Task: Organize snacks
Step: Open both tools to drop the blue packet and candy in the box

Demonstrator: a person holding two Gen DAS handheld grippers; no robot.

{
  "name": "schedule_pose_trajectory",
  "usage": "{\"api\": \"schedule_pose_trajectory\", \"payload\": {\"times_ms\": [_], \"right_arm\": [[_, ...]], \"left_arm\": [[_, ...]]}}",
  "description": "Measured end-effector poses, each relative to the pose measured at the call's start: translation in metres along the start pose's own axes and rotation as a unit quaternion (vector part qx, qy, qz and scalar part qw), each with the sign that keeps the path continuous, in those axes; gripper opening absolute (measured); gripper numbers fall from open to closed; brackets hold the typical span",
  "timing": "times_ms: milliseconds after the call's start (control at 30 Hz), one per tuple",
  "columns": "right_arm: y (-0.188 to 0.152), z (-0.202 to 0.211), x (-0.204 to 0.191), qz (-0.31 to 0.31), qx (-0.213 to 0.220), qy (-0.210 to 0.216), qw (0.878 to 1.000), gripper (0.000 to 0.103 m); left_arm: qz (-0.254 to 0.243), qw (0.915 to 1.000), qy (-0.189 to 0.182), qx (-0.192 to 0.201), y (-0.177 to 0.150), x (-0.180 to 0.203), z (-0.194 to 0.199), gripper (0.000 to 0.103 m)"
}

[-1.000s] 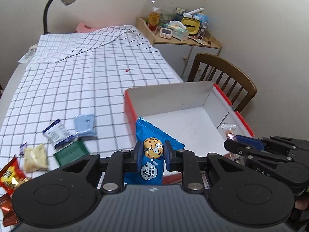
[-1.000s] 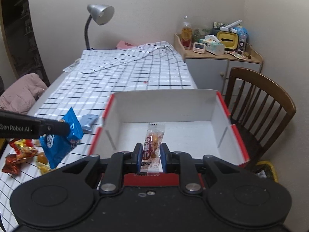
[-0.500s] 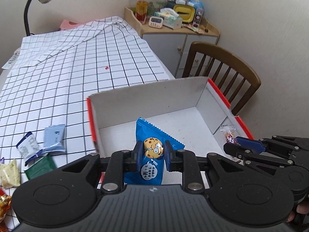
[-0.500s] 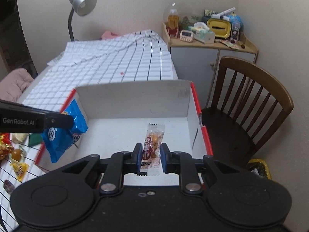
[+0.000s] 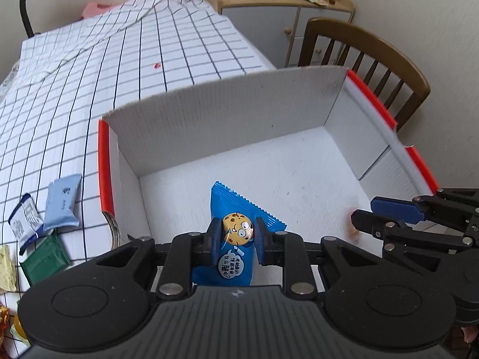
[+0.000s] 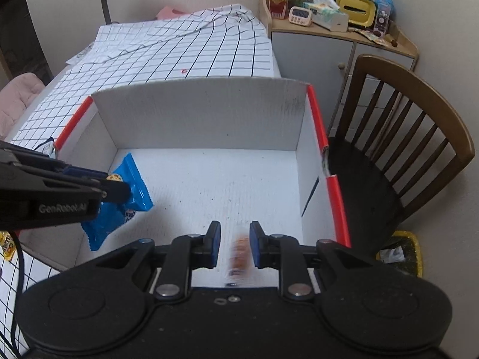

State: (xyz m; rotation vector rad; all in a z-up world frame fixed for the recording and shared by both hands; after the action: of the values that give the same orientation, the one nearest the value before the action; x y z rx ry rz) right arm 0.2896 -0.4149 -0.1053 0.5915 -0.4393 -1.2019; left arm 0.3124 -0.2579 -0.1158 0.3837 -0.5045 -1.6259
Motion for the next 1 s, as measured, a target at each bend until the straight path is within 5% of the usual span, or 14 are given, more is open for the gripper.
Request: {"api": "schedule_pose_trajectory", "payload": {"times_ms": [233, 433, 1000], "right_arm": [[-0.001, -0.002, 0.000, -0.001, -0.007, 0.004, 1.000, 0.030], [0.000, 0.004, 0.000, -0.012, -0.002, 0.008, 1.000, 0.036], [-0.002, 0.074, -0.018, -0.015, 0.064, 0.051, 0.997, 0.070]], "left_arm": [[0.023, 0.9996, -0.006, -0.016, -0.005, -0.009, -0.006, 0.024], [0.025, 0.9996, -0.010, 0.003, -0.007, -0.010, 0.007, 0.055], [0.036, 0.9958, -0.033, 0.078, -0.022, -0.016, 0.088, 0.063]]}}
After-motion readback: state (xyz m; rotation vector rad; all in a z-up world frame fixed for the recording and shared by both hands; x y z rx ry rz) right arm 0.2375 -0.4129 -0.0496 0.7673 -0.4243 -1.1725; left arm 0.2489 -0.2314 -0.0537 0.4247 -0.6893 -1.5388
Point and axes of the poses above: each gripper's, at about its wrist camera, not at the fingertips, and z roughly against the way its jaws point, x to its right, y to its top, the point moved 2 cm from there along -z, roughly the way its jaws point, and after that the axes turned 3 degrees about x, right-handed, at the moved point
